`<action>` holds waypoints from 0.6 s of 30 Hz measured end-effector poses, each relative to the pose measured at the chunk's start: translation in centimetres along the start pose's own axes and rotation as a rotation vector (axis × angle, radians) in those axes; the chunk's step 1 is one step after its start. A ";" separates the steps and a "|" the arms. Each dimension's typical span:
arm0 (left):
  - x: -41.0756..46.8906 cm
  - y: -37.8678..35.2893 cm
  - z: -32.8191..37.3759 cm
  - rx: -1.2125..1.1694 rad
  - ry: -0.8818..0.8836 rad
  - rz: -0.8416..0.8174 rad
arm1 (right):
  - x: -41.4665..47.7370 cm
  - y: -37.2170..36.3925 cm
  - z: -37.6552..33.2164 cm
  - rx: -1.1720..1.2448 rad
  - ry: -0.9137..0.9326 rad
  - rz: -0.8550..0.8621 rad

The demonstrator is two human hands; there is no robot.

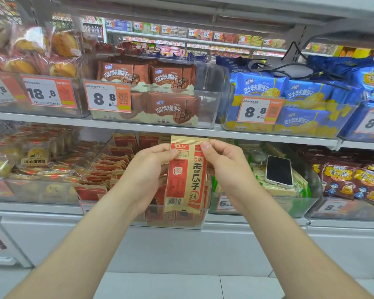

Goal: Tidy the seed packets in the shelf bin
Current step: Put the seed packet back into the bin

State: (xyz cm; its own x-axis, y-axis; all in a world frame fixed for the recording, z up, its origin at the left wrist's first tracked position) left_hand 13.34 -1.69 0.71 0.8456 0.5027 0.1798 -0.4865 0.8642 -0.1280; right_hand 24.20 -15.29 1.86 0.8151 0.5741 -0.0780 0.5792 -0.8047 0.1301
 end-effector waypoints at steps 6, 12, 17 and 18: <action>-0.2 0.6 0.8 0.001 -0.088 0.175 | -0.3 -0.2 -0.1 0.078 -0.009 -0.017; -0.8 0.2 2.0 0.474 -0.402 0.146 | -0.7 -0.2 -0.9 0.066 0.130 0.058; -1.1 0.2 1.9 0.586 -0.415 0.176 | -1.1 -0.2 -1.1 -0.026 0.233 0.137; -1.1 0.2 2.0 0.575 -0.417 0.179 | -1.1 -0.2 -1.1 -0.040 0.246 0.152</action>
State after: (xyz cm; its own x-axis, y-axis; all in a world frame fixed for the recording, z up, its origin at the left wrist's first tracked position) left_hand 11.94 -2.04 2.42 0.6443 0.5044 0.5748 -0.7448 0.5847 0.3217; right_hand 23.21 -15.60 3.02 0.8622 0.4708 0.1871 0.4459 -0.8805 0.1608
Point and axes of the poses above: each hand's wrist, its own x-axis towards the middle knuckle, its own y-axis out of the back of the hand, z = x × y, the point moved 5 cm from there along x, towards the middle knuckle, and after that the axes turned 12 degrees about -y, right-handed, at the moved point
